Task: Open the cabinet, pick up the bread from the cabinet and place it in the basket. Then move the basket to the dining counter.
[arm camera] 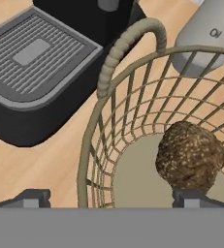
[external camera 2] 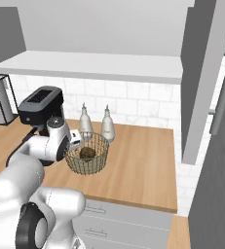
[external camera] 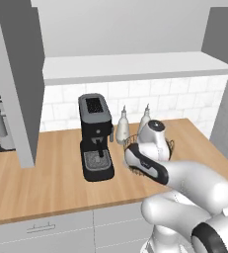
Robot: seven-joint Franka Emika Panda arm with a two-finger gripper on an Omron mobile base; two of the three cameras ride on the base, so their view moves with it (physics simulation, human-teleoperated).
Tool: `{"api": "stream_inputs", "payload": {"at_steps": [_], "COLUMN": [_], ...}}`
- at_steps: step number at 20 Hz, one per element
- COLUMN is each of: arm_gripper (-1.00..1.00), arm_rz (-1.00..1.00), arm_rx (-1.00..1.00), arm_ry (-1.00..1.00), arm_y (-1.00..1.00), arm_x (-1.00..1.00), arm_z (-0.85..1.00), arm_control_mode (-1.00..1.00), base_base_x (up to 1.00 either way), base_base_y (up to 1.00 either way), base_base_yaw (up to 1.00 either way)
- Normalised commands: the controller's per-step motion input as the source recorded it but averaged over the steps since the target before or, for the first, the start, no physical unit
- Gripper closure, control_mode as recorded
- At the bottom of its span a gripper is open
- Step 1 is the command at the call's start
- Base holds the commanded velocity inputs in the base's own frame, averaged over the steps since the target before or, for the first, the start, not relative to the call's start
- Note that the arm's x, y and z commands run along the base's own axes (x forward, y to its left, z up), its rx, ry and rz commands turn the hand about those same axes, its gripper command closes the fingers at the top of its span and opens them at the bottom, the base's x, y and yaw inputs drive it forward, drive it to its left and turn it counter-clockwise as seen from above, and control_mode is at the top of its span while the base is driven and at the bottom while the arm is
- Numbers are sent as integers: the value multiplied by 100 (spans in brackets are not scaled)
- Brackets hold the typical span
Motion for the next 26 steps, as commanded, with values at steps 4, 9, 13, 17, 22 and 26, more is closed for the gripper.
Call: {"api": "stream_inputs", "payload": {"at_steps": [4, 9, 13, 17, 22, 26], "arm_gripper": [-100, -100, 100, 100, 100, 100], "arm_rz": [1, 0, 0, 0, 0, 8], "arm_rx": [-2, -2, -2, -3, -1, 0], "arm_ry": [1, 0, 0, 0, 0, 3], "arm_y": [0, 0, -14, -62, -49, 2], "arm_x": [0, 4, -19, -63, -40, 7], "arm_z": [-65, -63, -54, -54, -34, 79], "arm_control_mode": [-100, -100, -100, -100, -100, -100], "base_base_x": [0, 0, 0, 0, 0, 0], "base_base_y": [0, 0, 0, 0, 0, 0], "base_base_yaw": [0, 0, 0, 0, 0, 0]}}
